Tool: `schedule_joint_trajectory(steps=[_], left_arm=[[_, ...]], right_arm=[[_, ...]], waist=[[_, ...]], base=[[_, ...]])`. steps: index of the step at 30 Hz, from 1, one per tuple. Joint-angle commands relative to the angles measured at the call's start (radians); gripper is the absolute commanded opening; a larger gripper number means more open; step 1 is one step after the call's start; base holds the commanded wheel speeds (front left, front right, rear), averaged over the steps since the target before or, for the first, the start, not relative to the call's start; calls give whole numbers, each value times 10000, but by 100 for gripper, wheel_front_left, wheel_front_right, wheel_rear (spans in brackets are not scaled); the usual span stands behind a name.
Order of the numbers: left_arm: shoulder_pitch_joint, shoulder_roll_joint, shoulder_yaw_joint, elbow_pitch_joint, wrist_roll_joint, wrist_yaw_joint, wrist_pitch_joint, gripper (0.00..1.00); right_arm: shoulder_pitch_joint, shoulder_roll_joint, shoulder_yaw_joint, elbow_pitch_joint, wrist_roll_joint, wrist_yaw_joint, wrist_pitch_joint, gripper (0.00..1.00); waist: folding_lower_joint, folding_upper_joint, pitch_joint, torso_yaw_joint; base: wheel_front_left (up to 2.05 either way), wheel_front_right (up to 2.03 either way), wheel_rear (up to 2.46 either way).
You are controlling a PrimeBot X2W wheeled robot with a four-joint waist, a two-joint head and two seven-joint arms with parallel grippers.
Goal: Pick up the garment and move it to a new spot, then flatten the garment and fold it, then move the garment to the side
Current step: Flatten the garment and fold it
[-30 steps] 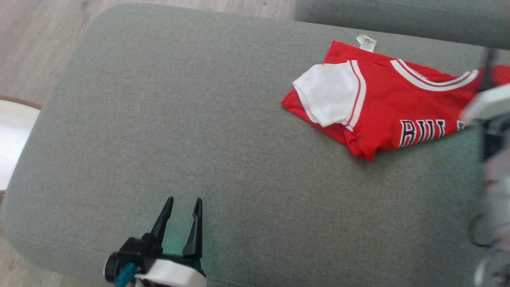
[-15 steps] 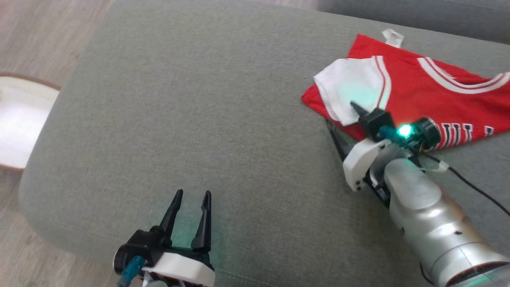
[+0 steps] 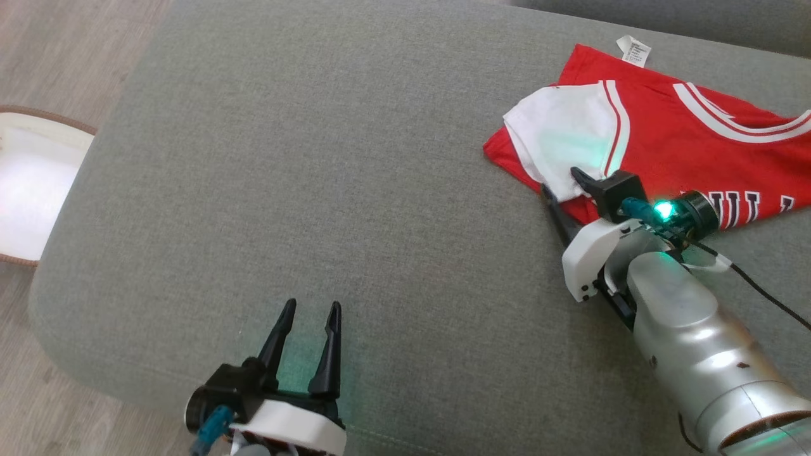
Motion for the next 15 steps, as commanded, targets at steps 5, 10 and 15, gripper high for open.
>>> schedule_joint_trajectory(steps=[5,10,15], left_arm=[[-439,7,248,-374,20,34,-95,100],[-380,7,309,-336,135,3,-95,100],[-235,7,405,-248,220,-20,-95,100]], right_arm=[[-172,246,-62,-555,481,-7,-107,44],[98,252,-116,-1131,831,-7,-108,27],[311,226,-435,-1574,1216,-7,-109,0]], waist=[[0,0,-9,-84],[0,0,-104,-115],[0,0,-294,-206]], base=[[0,0,0],[0,0,0],[0,0,0]])
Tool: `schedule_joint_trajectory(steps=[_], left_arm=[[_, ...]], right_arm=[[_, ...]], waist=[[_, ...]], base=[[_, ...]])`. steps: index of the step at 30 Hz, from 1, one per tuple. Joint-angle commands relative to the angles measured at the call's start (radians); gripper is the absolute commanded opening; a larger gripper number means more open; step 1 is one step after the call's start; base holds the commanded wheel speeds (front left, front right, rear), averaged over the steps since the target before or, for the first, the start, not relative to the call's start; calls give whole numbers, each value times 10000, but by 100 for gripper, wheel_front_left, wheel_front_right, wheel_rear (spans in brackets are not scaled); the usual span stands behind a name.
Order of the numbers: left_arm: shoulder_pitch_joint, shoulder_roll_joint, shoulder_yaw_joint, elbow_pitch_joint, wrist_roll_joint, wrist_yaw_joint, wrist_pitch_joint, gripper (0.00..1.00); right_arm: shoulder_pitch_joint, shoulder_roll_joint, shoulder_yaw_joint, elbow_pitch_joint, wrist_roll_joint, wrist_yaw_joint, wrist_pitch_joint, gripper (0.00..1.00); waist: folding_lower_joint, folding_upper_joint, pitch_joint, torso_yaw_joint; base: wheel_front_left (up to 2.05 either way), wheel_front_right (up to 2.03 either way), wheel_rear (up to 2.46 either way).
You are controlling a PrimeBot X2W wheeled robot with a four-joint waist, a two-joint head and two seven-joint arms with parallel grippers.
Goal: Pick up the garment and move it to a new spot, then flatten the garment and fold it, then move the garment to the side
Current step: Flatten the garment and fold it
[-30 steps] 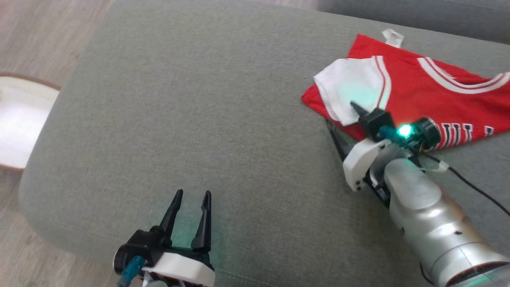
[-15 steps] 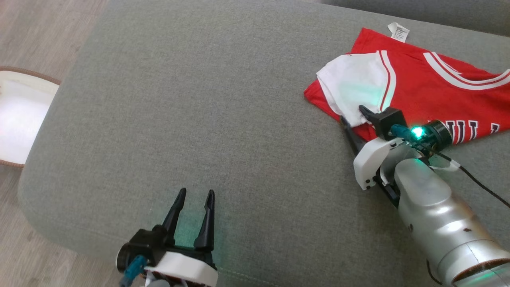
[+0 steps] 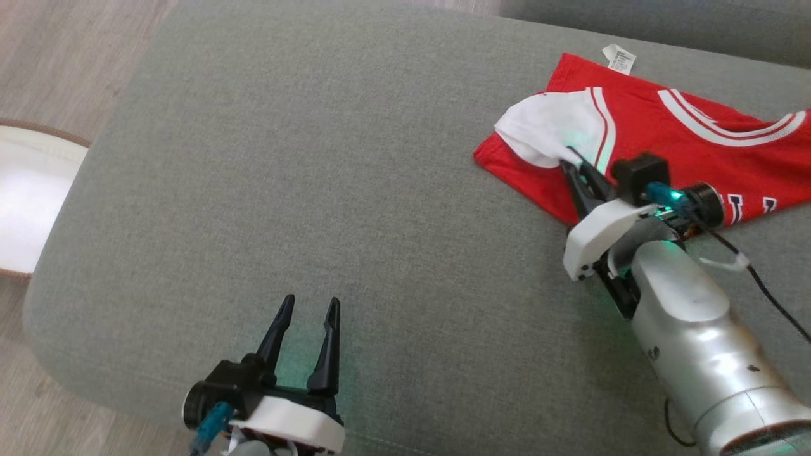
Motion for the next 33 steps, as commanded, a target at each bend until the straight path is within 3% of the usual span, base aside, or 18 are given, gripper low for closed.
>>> schedule_joint_trajectory(steps=[1,6,11,12,13,15,17,20,26,33], left_arm=[[-80,7,416,-245,102,8,-95,100],[108,7,696,-234,279,-34,-95,100],[290,7,1016,-192,474,-105,-95,100],[299,7,1031,-198,496,-128,-95,100],[305,7,1058,-210,504,-139,-95,100],[293,7,1091,-220,521,-155,-95,100],[255,7,1085,-199,531,-169,-95,100],[168,7,1079,-195,541,-169,-95,100],[-285,7,1034,-106,551,-198,-95,100],[-1872,7,563,300,408,-352,-95,100]], right_arm=[[47,193,-125,-525,215,-7,-109,0],[602,281,-2044,-2172,1279,-7,-110,0],[2146,410,-4133,-3403,2118,-7,-110,0],[2501,424,-4533,-3569,2215,-7,-110,5],[2843,437,-4906,-3684,2301,-7,-110,23],[3475,452,-5578,-3753,2443,-7,-110,38],[3969,457,-5874,-3716,2422,-7,-110,100],[4231,459,-5802,-3808,2430,-7,-110,100],[4355,461,-5294,-5109,1483,-7,-110,100],[4106,462,-4363,-6289,684,-7,-110,100]], waist=[[0,0,-118,-97],[0,0,-559,-641],[0,0,-1031,-1563],[0,0,-1077,-1724],[0,0,-1115,-1907],[0,0,-1149,-2235],[0,0,-1123,-2507],[0,0,-1039,-2752],[0,0,-698,-3267],[0,0,142,-3572]], base=[[0,0,0],[0,0,0],[0,0,0],[0,0,0],[0,0,0],[0,0,0],[0,0,0],[0,0,0],[0,0,0],[0,0,0]])
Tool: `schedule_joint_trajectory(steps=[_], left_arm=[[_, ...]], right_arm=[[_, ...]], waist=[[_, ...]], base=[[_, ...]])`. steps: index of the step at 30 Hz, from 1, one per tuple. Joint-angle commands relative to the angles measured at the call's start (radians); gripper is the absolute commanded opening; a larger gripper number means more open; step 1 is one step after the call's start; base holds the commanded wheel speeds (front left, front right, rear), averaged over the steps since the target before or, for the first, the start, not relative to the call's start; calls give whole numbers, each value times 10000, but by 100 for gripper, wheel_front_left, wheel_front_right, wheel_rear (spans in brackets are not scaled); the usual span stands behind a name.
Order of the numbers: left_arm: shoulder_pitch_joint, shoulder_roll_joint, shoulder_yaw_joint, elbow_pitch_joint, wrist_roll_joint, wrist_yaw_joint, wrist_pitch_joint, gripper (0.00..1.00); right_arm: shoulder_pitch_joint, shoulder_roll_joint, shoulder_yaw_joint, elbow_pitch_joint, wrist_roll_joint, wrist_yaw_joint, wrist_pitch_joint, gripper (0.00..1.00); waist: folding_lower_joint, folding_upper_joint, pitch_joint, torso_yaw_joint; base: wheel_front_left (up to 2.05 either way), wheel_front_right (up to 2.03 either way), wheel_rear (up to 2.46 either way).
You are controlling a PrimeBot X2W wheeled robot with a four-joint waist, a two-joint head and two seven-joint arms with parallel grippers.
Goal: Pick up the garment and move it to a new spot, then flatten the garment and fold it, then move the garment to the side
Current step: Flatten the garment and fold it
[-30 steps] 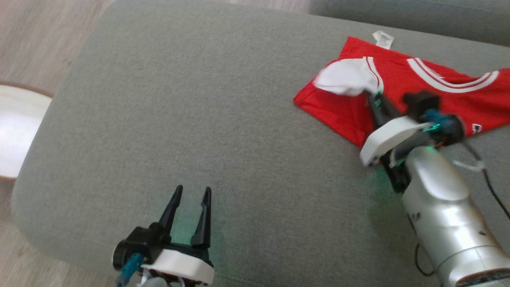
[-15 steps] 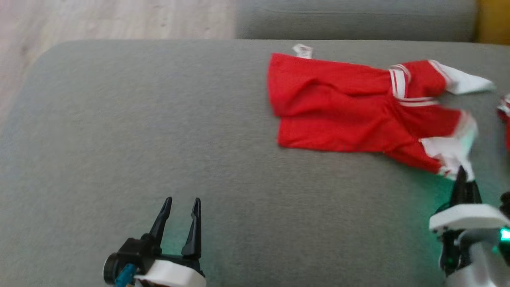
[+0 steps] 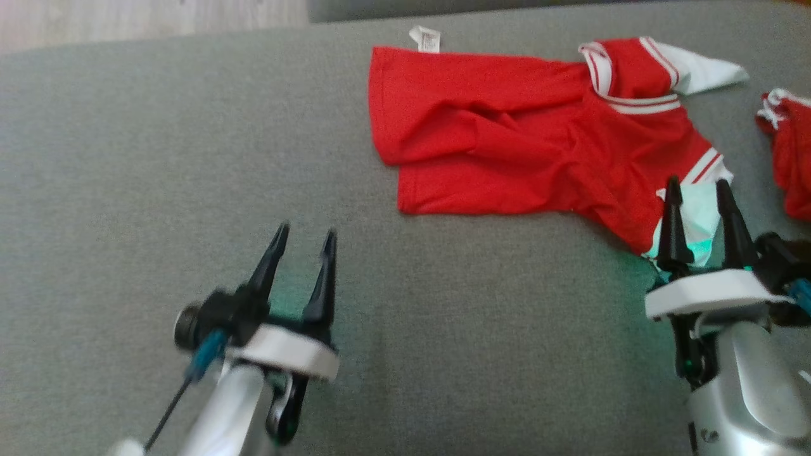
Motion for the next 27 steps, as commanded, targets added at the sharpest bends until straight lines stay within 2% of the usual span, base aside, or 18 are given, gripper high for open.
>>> schedule_joint_trajectory(steps=[1,9,15,18,19,20,24,27], left_arm=[[-519,14,163,-200,-59,-67,-95,100],[-2773,14,-1340,1869,-835,-347,-95,100],[-3401,14,-1904,2799,-1559,-380,-95,100],[-3513,14,-1869,2964,-1676,-383,-95,100],[-3509,14,-1885,3059,-1665,-384,-95,85],[-3505,14,-1961,3127,-1632,-384,-95,0],[-3411,14,-2449,3447,-1853,-385,-95,0],[-3374,14,-2283,3403,-1936,-386,-95,0]], right_arm=[[-380,-37,306,-364,20,-7,-106,100],[-974,-36,1160,-730,-30,-7,-107,100],[-1085,-36,1240,-838,66,-7,-107,100],[-1085,-36,1189,-883,37,-7,-107,100],[-1084,-36,1179,-892,47,-7,-107,100],[-1082,-36,1166,-897,62,-7,-107,100],[-1053,-36,1057,-868,95,-7,-107,100],[-982,-36,880,-804,63,-7,-107,100]], waist=[[-1,0,347,-175],[-1,0,1504,-1047],[-1,0,1813,-1552],[-1,0,1867,-1657],[-1,0,1873,-1680],[-1,0,1875,-1696],[-1,0,1795,-1641],[-1,0,1625,-1452]], base=[[0,0,0],[0,0,0],[0,0,0],[0,0,0],[0,0,0],[0,0,0],[0,0,0],[0,0,0]])
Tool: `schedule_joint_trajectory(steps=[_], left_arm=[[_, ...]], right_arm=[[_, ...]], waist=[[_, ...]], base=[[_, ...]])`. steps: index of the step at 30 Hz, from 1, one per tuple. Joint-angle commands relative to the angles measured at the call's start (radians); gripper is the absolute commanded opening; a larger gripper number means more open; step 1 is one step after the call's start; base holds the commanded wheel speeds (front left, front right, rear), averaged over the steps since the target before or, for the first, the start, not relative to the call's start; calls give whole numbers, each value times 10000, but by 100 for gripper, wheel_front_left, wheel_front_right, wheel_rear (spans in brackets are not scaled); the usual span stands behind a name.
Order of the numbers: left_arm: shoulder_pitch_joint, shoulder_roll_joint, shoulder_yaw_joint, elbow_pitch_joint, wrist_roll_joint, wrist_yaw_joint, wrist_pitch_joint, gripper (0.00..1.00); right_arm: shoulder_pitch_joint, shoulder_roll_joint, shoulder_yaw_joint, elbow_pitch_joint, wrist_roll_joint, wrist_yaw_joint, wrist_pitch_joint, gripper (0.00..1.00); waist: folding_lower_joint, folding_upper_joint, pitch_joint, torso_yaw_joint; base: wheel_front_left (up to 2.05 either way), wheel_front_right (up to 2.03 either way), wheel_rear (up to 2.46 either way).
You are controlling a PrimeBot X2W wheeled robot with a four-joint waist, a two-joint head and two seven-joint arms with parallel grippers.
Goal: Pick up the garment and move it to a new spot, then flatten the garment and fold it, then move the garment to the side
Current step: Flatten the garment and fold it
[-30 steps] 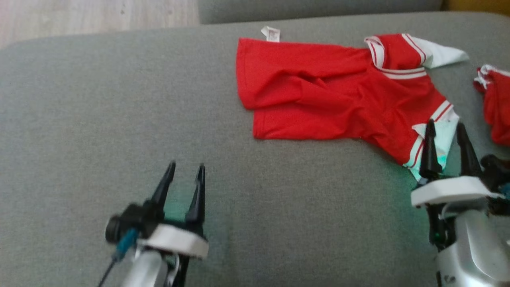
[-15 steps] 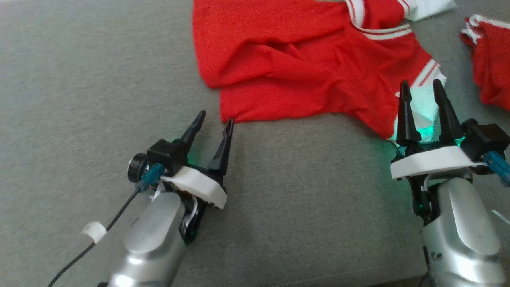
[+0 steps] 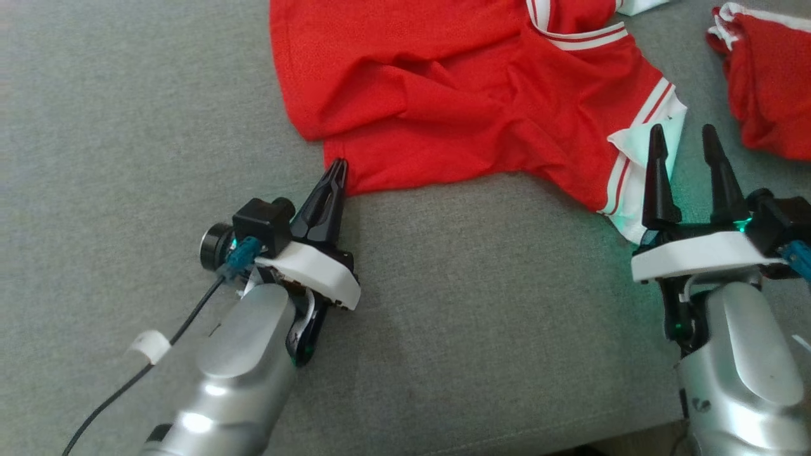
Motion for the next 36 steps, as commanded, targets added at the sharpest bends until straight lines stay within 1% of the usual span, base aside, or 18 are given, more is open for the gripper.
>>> schedule_joint_trajectory(steps=[1,3,4,6,11,14,18,21,22,23,26,29,32,36], left_arm=[[393,3,483,-19,-14,-69,35,0],[556,27,1140,-341,262,-5,35,0],[556,27,1140,-341,262,-5,35,0],[850,54,1941,-805,563,149,35,0],[1680,123,3435,-1730,1447,244,35,0],[2103,184,4372,-2184,1908,444,35,0],[2657,276,5538,-2638,2498,831,35,0],[3140,260,5966,-2606,2922,892,35,0],[3288,233,6035,-2460,2977,859,35,80],[3380,206,6117,-2347,3017,837,35,100],[3626,109,6300,-2324,3100,802,35,100],[3923,34,6195,-2398,3111,711,35,100],[4111,11,5878,-2378,2847,622,35,100],[4265,7,5403,-2491,2436,756,35,100]], right_arm=[[-95,-32,83,-257,-21,-7,-97,100],[-16,-32,9,-196,-42,-7,-97,100],[-16,-32,9,-196,-42,-7,-97,100],[83,-32,-44,-127,-65,-7,-97,100],[398,-32,-79,68,-78,-7,-97,100],[596,-32,71,206,-27,-7,-97,100],[755,-32,297,337,60,-7,-97,100],[875,-32,606,522,125,-7,-97,100],[917,-32,830,619,126,-7,-97,100],[959,-32,1075,722,123,-7,-97,100],[1018,-32,1645,888,69,-7,-97,100],[978,-32,2039,1287,-87,-7,-97,100],[799,-32,2270,1918,-415,-7,-97,100],[447,-32,2351,2785,-727,-7,-97,100]], waist=[[-1,0,-198,212],[-1,0,-406,394],[-1,0,-406,394],[-1,0,-672,605],[-1,0,-1373,1117],[-1,0,-1746,1375],[-1,0,-2049,1583],[-1,0,-2187,1696],[-1,0,-2216,1722],[-1,0,-2253,1766],[-1,0,-2298,1906],[-1,0,-2290,2073],[-1,0,-2240,2247],[-1,0,-2188,2437]], base=[[0,0,0],[0,0,0],[0,0,0],[0,0,0],[0,0,0],[0,0,0],[0,0,0],[0,0,0],[0,0,0],[0,0,0],[0,0,0],[0,0,0],[0,0,0],[0,0,0]])
